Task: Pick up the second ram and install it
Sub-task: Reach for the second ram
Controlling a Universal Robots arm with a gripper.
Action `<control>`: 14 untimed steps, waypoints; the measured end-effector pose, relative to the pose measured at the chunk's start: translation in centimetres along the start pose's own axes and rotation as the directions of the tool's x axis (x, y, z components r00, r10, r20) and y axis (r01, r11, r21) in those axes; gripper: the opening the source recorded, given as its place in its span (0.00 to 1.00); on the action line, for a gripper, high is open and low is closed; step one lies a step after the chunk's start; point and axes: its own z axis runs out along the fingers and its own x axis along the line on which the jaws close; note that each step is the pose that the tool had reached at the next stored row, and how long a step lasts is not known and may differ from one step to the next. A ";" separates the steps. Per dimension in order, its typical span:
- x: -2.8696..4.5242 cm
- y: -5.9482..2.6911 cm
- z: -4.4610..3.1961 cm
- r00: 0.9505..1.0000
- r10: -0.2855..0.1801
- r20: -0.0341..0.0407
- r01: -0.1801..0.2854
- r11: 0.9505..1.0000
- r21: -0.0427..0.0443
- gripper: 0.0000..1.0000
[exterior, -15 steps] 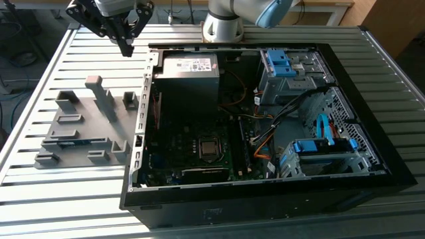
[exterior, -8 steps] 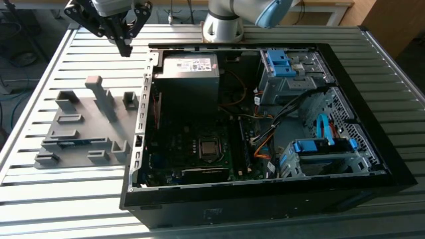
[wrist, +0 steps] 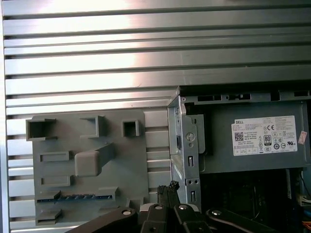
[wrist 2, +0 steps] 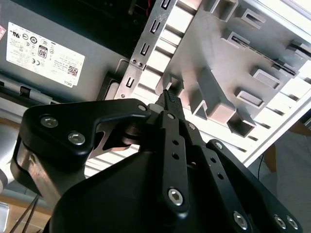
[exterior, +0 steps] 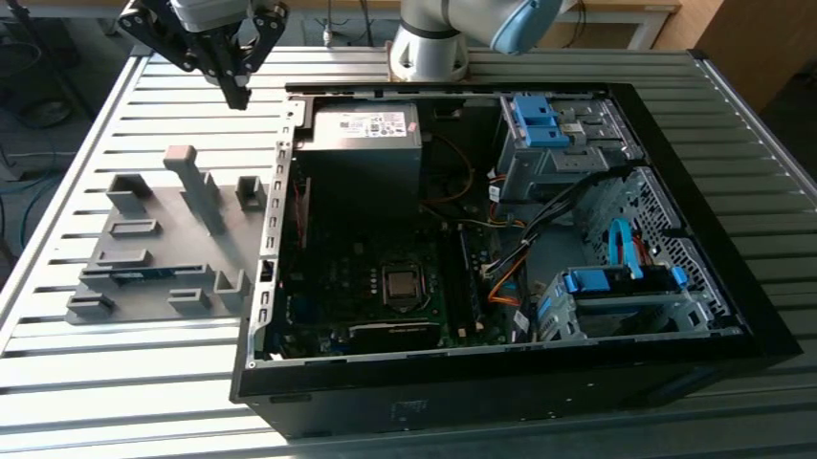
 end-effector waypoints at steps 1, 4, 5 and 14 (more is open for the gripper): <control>0.04 0.00 0.00 1.000 0.000 0.000 0.000 1.000 0.000 0.11; 0.15 -0.01 0.00 1.000 0.000 0.000 0.000 1.000 0.000 0.11; 0.18 -0.01 0.00 1.000 0.000 0.000 0.000 1.000 0.000 0.11; 0.56 -0.04 0.01 1.000 0.000 0.000 0.000 1.000 0.000 0.11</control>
